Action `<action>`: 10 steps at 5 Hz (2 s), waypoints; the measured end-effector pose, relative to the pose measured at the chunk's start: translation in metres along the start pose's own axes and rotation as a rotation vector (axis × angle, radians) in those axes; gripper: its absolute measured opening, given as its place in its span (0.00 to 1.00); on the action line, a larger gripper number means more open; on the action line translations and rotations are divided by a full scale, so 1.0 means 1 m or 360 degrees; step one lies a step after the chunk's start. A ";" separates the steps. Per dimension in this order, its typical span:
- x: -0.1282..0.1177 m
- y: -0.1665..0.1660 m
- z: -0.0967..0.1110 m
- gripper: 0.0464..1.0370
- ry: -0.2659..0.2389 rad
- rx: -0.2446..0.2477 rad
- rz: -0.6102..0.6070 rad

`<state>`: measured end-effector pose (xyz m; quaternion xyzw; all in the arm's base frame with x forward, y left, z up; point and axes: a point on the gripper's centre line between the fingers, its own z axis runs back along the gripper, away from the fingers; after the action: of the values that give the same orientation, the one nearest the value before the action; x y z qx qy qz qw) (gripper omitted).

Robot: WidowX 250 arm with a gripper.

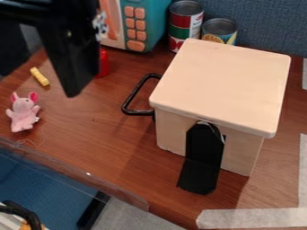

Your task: Take the handle and open the drawer

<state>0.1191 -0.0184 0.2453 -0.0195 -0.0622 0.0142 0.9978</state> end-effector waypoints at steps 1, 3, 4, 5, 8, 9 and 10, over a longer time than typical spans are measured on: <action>-0.002 0.001 -0.004 0.96 0.0005 0.0001 -0.0024; -0.004 0.047 -0.056 0.96 -0.0083 0.0158 0.0049; 0.009 0.066 -0.078 0.96 -0.0146 0.0200 0.0082; 0.036 0.086 -0.112 0.96 -0.0064 0.0146 0.0057; 0.126 0.113 -0.167 0.96 -0.0056 -0.0039 -0.0092; 0.139 0.112 -0.180 0.96 -0.0154 -0.0083 -0.0190; 0.140 0.109 -0.190 0.96 -0.0201 -0.0111 -0.0185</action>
<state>0.2788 0.0877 0.0700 -0.0495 -0.1265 -0.0446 0.9897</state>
